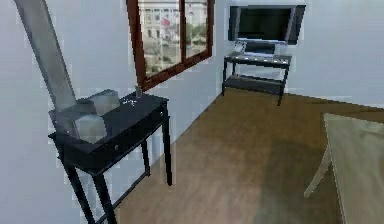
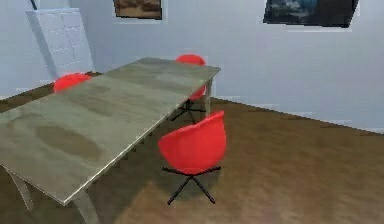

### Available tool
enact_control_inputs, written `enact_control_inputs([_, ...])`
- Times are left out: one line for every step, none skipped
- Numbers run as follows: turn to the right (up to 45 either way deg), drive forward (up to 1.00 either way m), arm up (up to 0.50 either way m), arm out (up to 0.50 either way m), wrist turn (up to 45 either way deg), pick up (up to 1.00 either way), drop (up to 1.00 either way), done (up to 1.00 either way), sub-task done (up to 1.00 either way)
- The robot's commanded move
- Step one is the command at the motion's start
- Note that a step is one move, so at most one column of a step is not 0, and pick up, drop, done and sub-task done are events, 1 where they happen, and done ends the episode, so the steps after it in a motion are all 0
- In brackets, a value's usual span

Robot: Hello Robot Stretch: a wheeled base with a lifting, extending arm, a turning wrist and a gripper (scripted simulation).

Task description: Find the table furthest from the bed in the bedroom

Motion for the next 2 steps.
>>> enact_control_inputs([6.0,0.00,0.00,0.00,0.0,0.00,0.00,0.00,0.00])
enact_control_inputs([0.0,0.45,0.00,0.00,0.0,0.00,0.00,0.00,0.00])
